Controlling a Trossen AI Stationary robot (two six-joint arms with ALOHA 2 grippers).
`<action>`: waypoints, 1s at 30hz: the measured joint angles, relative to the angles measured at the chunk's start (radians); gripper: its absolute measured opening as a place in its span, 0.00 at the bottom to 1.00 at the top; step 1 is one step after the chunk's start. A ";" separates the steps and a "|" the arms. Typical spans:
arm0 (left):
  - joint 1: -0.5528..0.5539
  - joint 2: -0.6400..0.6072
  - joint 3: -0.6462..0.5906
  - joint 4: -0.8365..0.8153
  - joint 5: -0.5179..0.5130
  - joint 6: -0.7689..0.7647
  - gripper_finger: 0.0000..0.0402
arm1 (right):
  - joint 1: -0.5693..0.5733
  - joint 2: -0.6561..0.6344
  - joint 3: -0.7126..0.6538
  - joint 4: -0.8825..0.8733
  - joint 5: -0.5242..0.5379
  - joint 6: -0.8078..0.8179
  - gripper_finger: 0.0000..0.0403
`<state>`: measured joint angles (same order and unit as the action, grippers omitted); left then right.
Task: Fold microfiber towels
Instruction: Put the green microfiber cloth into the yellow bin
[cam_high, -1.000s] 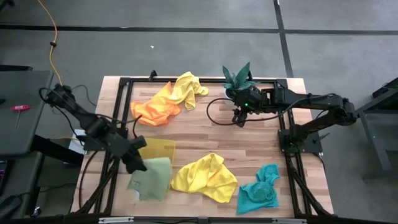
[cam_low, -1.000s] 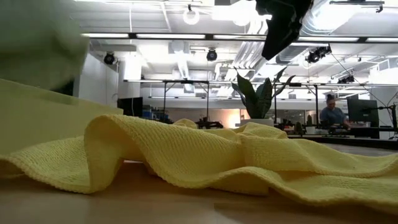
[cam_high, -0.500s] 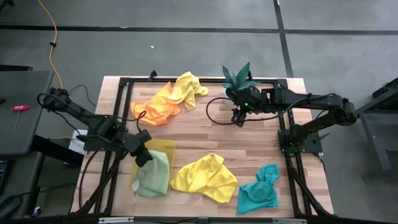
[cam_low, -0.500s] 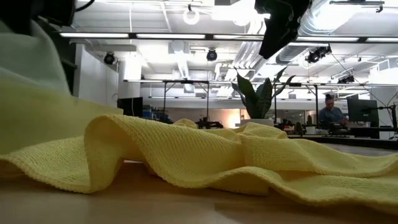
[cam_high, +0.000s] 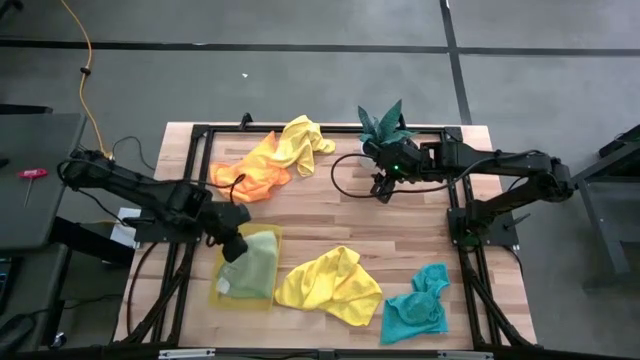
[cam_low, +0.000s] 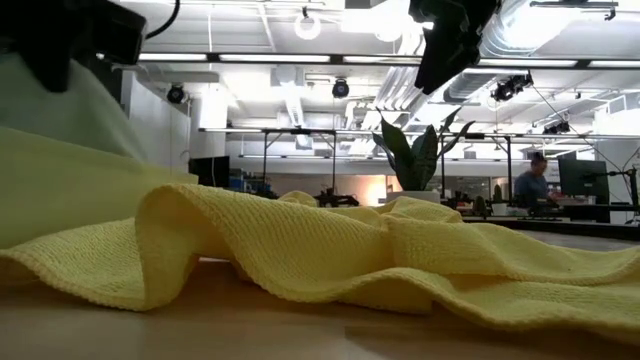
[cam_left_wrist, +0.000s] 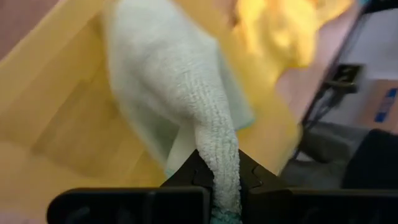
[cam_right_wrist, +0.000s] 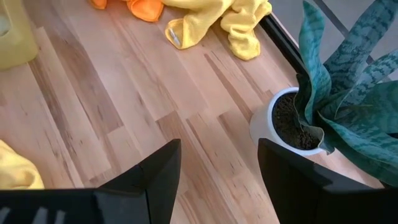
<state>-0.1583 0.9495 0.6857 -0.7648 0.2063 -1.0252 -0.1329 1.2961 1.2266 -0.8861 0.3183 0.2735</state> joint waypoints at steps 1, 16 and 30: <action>0.000 0.002 0.000 -0.025 -0.003 0.000 0.00 | 0.000 0.000 0.000 0.003 0.000 0.006 0.51; 0.001 0.094 0.000 -0.121 -0.083 0.028 0.02 | 0.000 0.000 0.000 0.034 0.000 0.017 0.51; 0.014 0.127 0.029 -0.228 -0.128 0.147 0.30 | 0.000 0.000 0.000 0.038 0.000 0.015 0.51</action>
<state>-0.1440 1.0767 0.7150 -0.9931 0.0781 -0.8779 -0.1329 1.2964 1.2270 -0.8482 0.3183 0.2890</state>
